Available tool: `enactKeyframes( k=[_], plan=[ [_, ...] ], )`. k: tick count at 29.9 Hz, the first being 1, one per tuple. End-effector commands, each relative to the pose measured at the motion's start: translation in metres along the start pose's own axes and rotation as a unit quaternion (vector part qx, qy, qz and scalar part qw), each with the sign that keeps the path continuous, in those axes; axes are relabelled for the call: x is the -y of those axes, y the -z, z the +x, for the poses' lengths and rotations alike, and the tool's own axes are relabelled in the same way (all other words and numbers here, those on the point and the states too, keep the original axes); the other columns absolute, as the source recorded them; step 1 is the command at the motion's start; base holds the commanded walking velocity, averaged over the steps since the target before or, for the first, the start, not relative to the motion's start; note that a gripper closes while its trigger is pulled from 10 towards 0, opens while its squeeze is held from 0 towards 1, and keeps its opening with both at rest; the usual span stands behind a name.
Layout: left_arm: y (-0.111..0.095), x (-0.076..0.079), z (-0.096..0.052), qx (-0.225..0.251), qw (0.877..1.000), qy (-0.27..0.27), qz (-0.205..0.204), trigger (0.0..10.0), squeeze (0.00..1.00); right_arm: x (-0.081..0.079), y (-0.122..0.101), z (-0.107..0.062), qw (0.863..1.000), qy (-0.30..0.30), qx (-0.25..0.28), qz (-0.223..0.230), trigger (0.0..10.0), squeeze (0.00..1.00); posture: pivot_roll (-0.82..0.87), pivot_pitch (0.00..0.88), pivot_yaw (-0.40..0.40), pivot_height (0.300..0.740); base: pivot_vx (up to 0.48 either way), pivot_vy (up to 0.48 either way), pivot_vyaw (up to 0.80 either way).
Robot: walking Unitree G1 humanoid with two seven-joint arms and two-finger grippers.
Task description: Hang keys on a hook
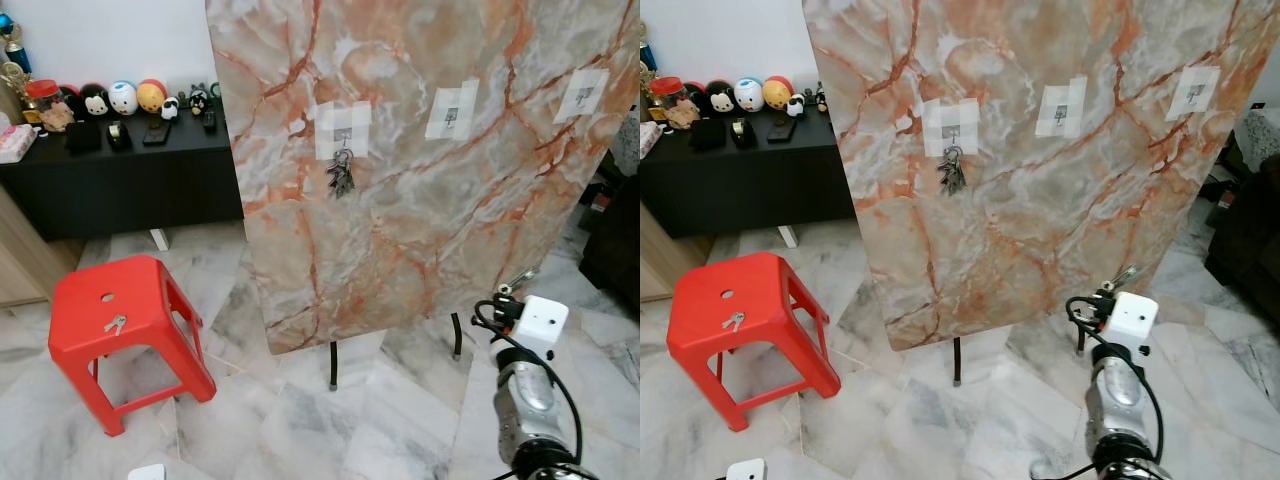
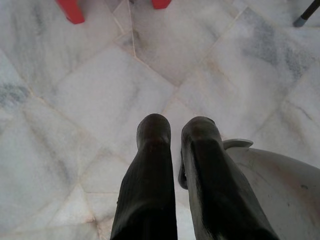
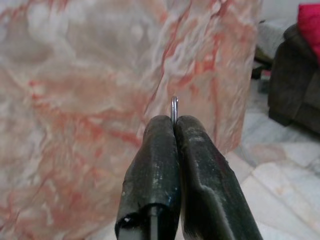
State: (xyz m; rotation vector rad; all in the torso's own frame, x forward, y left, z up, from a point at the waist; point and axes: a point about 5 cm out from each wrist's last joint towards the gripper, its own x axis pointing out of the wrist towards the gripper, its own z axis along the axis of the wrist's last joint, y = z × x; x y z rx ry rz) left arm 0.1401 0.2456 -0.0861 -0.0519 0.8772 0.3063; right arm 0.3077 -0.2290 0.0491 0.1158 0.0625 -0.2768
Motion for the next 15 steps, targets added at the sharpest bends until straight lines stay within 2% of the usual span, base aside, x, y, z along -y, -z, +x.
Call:
enactKeyframes(
  k=[1, 4, 9, 15],
  plan=[
    [0.002, -0.005, -0.001, -0.001, 1.000, -0.008, -0.009, 10.0, 0.00, -0.007, -0.023, 0.007, 0.998, 0.001, 0.057, -0.010, 10.0, 0.00, 0.15, 0.009, -0.047, 0.740, 0.000, 0.000, 0.00],
    [0.002, -0.005, -0.001, 0.000, 1.000, -0.009, -0.011, 10.0, 0.00, -0.010, -0.029, 0.008, 0.997, -0.002, 0.075, -0.018, 10.0, 0.00, 0.15, 0.010, -0.048, 0.740, 0.000, 0.000, 0.00],
    [0.003, -0.005, -0.002, 0.000, 1.000, -0.010, -0.017, 10.0, 0.00, -0.022, -0.054, 0.010, 0.989, -0.007, 0.138, -0.042, 10.0, 0.00, 0.14, 0.018, -0.060, 0.740, 0.000, 0.000, 0.00],
    [0.004, -0.005, -0.002, -0.001, 1.000, -0.011, -0.025, 10.0, 0.00, -0.025, -0.058, 0.011, 0.988, -0.014, 0.144, -0.055, 10.0, 0.00, 0.14, 0.015, -0.064, 0.740, 0.000, 0.000, 0.00]
  ],
)
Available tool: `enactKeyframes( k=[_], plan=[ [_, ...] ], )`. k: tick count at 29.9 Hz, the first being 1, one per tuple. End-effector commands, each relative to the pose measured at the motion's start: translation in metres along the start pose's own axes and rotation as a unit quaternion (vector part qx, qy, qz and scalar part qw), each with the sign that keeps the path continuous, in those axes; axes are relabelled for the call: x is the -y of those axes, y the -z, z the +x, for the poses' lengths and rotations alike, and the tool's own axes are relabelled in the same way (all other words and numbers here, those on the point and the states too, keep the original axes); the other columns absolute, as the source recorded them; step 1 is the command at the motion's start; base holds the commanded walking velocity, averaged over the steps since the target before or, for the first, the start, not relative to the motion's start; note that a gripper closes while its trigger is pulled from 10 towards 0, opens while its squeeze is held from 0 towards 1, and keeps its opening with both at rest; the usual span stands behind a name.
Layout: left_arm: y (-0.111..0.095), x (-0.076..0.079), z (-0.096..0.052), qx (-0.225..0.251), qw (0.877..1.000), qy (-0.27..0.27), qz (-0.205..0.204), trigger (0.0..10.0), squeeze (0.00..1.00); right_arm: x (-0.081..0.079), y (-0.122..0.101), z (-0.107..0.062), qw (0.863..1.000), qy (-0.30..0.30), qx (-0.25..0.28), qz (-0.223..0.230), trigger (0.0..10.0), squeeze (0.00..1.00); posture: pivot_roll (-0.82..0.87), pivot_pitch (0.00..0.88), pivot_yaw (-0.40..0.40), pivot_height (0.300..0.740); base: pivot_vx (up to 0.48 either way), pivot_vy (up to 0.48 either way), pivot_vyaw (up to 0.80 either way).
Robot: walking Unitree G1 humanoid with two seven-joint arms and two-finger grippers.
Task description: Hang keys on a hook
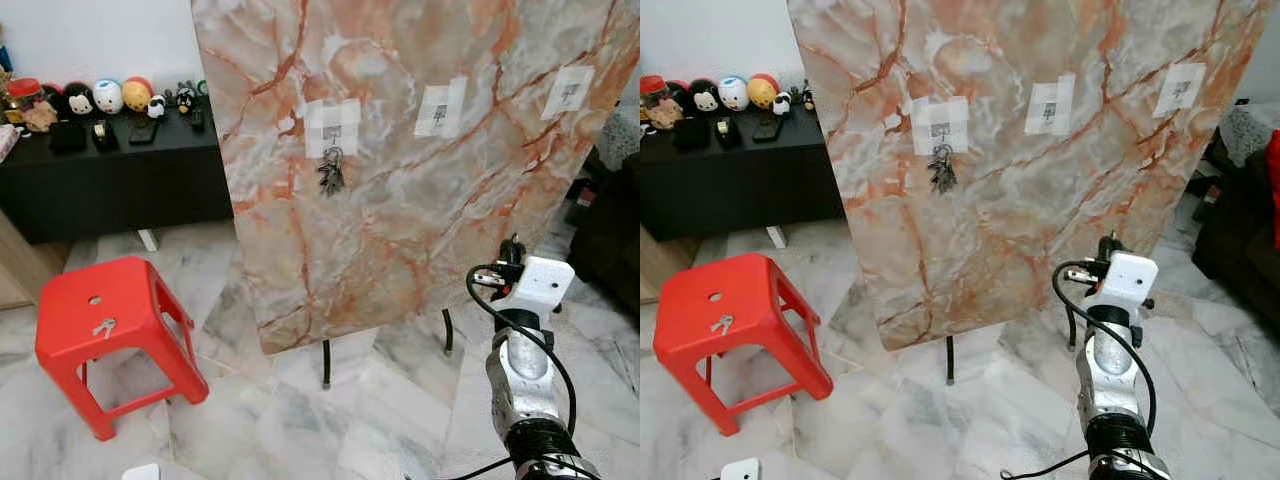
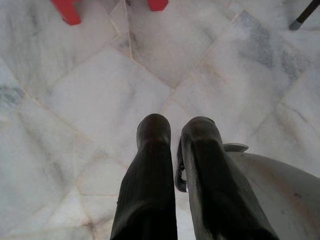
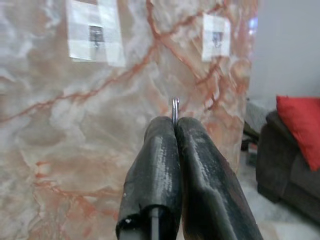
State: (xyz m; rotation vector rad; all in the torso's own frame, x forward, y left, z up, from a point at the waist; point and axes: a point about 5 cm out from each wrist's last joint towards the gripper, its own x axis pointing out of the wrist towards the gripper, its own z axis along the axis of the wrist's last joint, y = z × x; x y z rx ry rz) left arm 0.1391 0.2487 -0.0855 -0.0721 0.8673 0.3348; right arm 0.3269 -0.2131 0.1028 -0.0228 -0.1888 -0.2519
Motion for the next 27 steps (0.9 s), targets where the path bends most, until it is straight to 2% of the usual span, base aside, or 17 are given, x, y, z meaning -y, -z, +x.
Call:
enactKeyframes(
  k=[1, 8, 17, 22, 27],
  plan=[
    [0.004, -0.002, -0.001, -0.004, 1.000, -0.003, -0.011, 10.0, 0.00, 0.002, -0.005, 0.002, 1.000, 0.002, 0.011, -0.006, 10.0, 0.00, 0.14, 0.016, -0.065, 0.740, 0.000, 0.000, 0.00],
    [0.004, -0.002, -0.001, -0.003, 1.000, -0.001, -0.011, 10.0, 0.00, 0.004, -0.008, 0.007, 0.999, 0.033, -0.004, 0.025, 10.0, 0.00, 0.15, 0.012, -0.065, 0.740, 0.000, 0.000, 0.00],
    [0.005, -0.002, -0.002, -0.007, 1.000, 0.002, -0.011, 10.0, 0.00, -0.001, -0.015, 0.013, 0.999, 0.023, 0.000, 0.026, 10.0, 0.00, 0.16, 0.000, -0.067, 0.740, 0.000, 0.000, 0.00],
    [0.004, -0.003, -0.001, -0.007, 1.000, 0.002, -0.010, 10.0, 0.00, -0.011, -0.014, 0.011, 1.000, 0.006, -0.006, 0.024, 10.0, 0.00, 0.16, 0.000, -0.066, 0.740, 0.000, 0.000, 0.00],
    [0.004, -0.003, -0.001, -0.006, 1.000, 0.003, -0.009, 10.0, 0.00, -0.012, -0.014, 0.012, 1.000, -0.005, -0.008, 0.013, 10.0, 0.00, 0.16, 0.000, -0.064, 0.740, 0.246, 0.000, 0.00]
  ],
)
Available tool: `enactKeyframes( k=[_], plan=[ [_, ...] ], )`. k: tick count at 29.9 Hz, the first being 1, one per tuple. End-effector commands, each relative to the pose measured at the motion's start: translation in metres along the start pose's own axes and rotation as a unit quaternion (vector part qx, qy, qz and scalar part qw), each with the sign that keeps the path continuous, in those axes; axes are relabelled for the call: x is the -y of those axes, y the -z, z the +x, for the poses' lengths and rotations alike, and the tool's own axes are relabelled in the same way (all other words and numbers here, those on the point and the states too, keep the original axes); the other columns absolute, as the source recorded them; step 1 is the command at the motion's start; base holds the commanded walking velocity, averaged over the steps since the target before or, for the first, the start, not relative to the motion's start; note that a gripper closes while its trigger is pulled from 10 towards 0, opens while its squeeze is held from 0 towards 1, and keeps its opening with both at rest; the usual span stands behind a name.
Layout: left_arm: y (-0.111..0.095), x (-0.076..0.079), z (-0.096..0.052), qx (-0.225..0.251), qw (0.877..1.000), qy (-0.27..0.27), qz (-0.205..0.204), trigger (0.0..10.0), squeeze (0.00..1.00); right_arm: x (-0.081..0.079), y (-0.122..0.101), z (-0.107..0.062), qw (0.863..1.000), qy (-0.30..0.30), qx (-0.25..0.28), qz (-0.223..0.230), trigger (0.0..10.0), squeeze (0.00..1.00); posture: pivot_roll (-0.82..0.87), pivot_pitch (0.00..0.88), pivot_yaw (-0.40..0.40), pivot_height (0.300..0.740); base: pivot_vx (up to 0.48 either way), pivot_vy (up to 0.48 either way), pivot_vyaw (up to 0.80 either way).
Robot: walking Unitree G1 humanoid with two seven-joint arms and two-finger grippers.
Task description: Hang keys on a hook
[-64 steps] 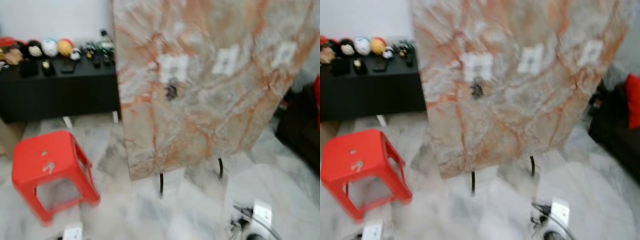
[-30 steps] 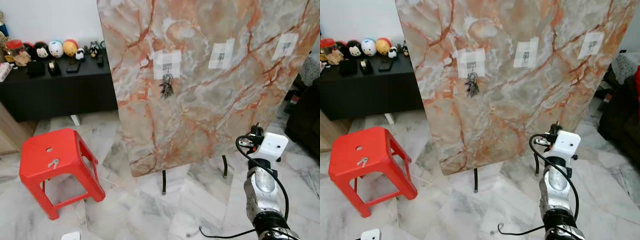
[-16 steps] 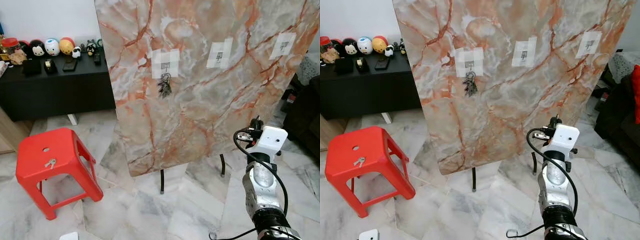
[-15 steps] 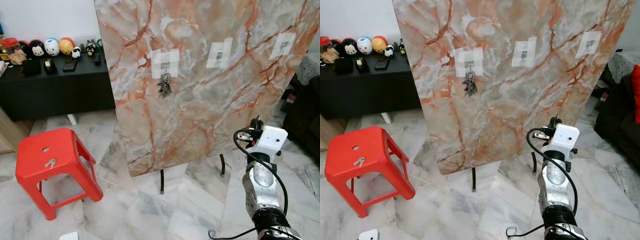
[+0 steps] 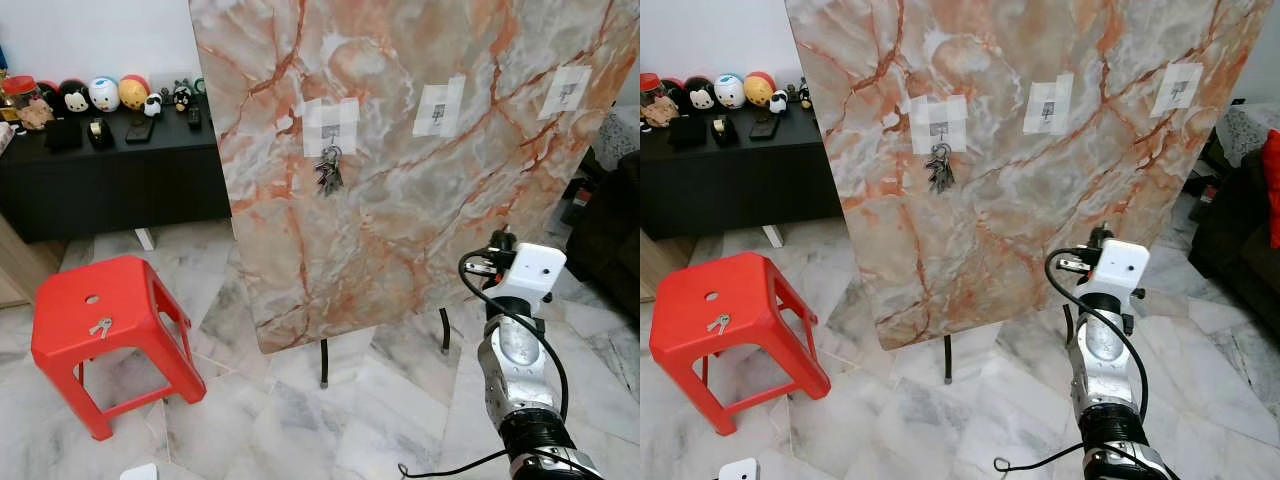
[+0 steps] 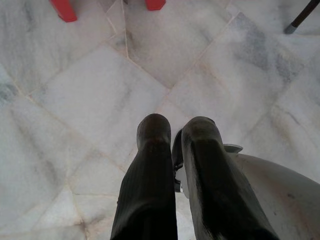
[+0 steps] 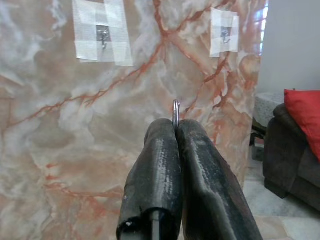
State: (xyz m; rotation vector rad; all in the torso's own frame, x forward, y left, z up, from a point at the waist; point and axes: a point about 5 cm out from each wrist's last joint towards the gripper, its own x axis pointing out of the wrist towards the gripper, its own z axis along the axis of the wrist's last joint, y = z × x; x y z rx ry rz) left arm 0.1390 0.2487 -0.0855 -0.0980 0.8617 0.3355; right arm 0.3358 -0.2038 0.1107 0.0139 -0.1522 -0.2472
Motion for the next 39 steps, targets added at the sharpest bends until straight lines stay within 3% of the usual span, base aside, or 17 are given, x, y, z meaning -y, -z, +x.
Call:
enactKeyframes(
  k=[1, 12, 25, 31, 39],
  plan=[
    [0.004, -0.003, -0.001, -0.007, 1.000, -0.002, 0.004, 10.0, 0.00, -0.003, -0.009, 0.004, 1.000, -0.011, 0.016, -0.011, 10.0, 0.00, 0.16, 0.000, -0.064, 0.740, 0.247, 0.000, 0.00],
    [0.004, -0.003, -0.001, -0.007, 1.000, -0.003, 0.003, 10.0, 0.00, -0.014, -0.011, 0.004, 0.999, -0.031, 0.019, 0.002, 10.0, 0.00, 0.17, 0.000, -0.065, 0.740, 0.256, 0.000, 0.06],
    [0.011, -0.009, -0.005, -0.014, 1.000, -0.005, 0.004, 10.0, 0.00, -0.012, -0.010, 0.003, 1.000, -0.023, 0.013, 0.013, 10.0, 0.00, 0.17, 0.000, -0.065, 0.740, 0.269, 0.000, 0.00],
    [0.017, -0.017, -0.008, -0.023, 1.000, -0.010, 0.002, 10.0, 0.00, -0.017, -0.012, 0.002, 0.999, -0.040, 0.021, -0.014, 10.0, 0.00, 0.17, 0.000, -0.068, 0.740, 0.269, 0.000, 0.00],
    [0.021, -0.021, -0.009, -0.032, 0.999, -0.014, -0.001, 10.0, 0.00, -0.018, -0.013, 0.002, 0.999, -0.039, 0.021, -0.008, 10.0, 0.00, 0.17, 0.000, -0.069, 0.740, 0.270, 0.000, 0.22]
  ],
)
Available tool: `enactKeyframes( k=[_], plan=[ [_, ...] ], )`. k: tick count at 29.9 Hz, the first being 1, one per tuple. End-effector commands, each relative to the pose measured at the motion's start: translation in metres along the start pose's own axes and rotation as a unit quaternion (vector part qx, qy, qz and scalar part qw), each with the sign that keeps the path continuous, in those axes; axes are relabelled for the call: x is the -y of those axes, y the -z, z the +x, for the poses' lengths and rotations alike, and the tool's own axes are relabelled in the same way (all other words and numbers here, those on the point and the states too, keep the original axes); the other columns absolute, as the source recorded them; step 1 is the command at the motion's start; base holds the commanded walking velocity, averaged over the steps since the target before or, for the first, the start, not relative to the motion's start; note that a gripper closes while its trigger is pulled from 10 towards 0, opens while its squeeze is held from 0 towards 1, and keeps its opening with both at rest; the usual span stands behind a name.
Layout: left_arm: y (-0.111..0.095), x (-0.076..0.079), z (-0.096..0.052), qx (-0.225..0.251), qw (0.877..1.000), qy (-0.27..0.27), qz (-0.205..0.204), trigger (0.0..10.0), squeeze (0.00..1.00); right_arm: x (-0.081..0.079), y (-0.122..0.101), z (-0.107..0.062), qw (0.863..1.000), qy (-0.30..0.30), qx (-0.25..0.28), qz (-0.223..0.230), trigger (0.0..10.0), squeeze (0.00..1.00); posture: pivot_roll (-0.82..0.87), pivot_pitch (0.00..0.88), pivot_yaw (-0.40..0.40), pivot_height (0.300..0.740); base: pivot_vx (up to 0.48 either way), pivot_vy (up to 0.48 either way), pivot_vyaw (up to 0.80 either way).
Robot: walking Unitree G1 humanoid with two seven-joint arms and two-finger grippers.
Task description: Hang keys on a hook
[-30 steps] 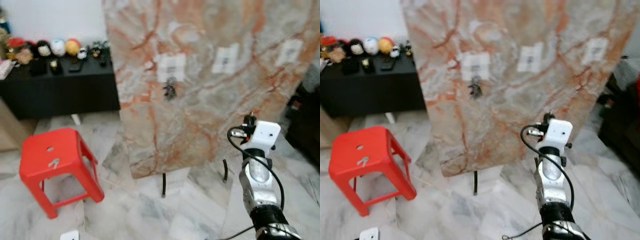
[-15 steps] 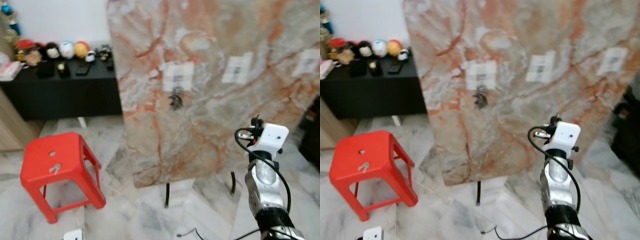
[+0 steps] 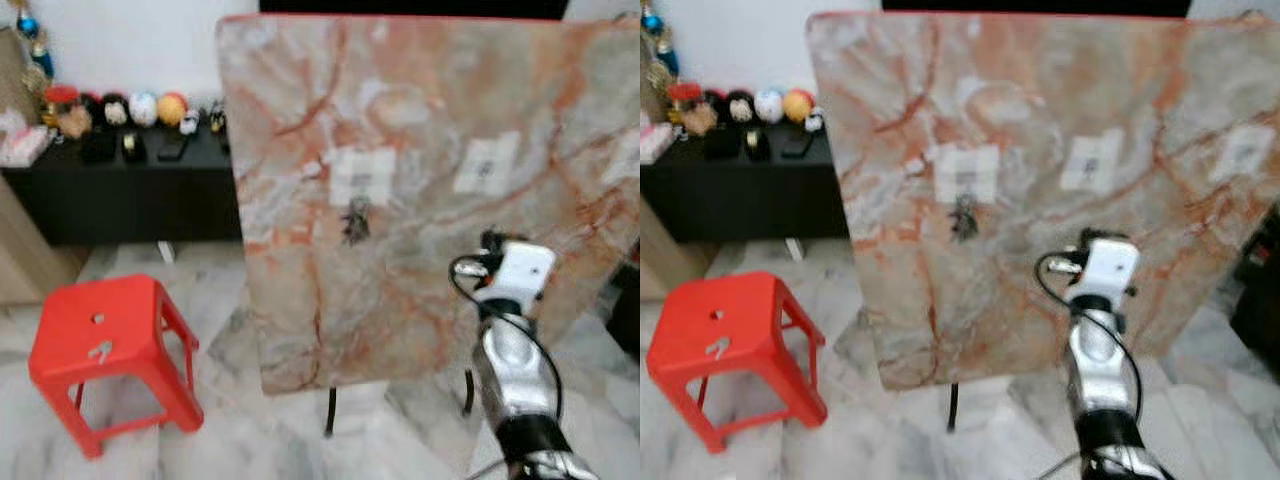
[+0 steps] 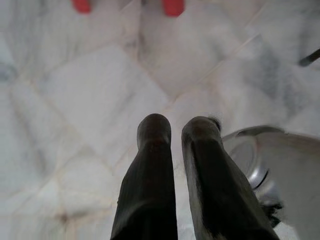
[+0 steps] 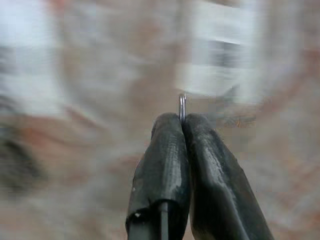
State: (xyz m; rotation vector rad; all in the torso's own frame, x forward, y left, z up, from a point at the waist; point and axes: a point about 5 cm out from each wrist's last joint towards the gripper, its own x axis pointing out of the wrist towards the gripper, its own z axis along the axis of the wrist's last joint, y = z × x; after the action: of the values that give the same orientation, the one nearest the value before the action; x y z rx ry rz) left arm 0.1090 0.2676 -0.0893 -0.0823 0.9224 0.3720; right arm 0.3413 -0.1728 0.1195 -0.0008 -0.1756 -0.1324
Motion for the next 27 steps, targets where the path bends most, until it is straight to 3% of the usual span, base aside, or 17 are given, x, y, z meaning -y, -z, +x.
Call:
enactKeyframes(
  k=[1, 13, 22, 27],
  plan=[
    [0.000, 0.007, 0.001, -0.004, 1.000, 0.008, -0.004, 10.0, 0.00, 0.014, -0.005, 0.002, 1.000, 0.019, 0.008, -0.006, 10.0, 0.00, 0.17, 0.000, -0.069, 0.740, 0.270, 0.000, 0.00],
    [-0.003, 0.016, 0.003, -0.001, 1.000, 0.014, -0.005, 10.0, 0.00, 0.022, -0.005, 0.000, 0.998, 0.067, 0.010, 0.003, 10.0, 0.00, 0.17, 0.006, -0.069, 0.740, 0.179, 0.000, 0.00],
    [-0.010, 0.029, 0.006, 0.003, 1.000, 0.024, 0.001, 10.0, 0.00, 0.047, -0.016, -0.003, 0.982, 0.180, 0.030, -0.045, 10.0, 0.00, 0.17, 0.011, -0.067, 0.740, 0.000, 0.000, 0.00],
    [-0.010, 0.029, 0.006, 0.004, 1.000, 0.023, 0.001, 10.0, 0.00, 0.050, -0.019, -0.002, 0.979, 0.195, 0.030, -0.057, 10.0, 0.00, 0.17, 0.011, -0.066, 0.740, 0.000, 0.000, 0.00]
  ],
)
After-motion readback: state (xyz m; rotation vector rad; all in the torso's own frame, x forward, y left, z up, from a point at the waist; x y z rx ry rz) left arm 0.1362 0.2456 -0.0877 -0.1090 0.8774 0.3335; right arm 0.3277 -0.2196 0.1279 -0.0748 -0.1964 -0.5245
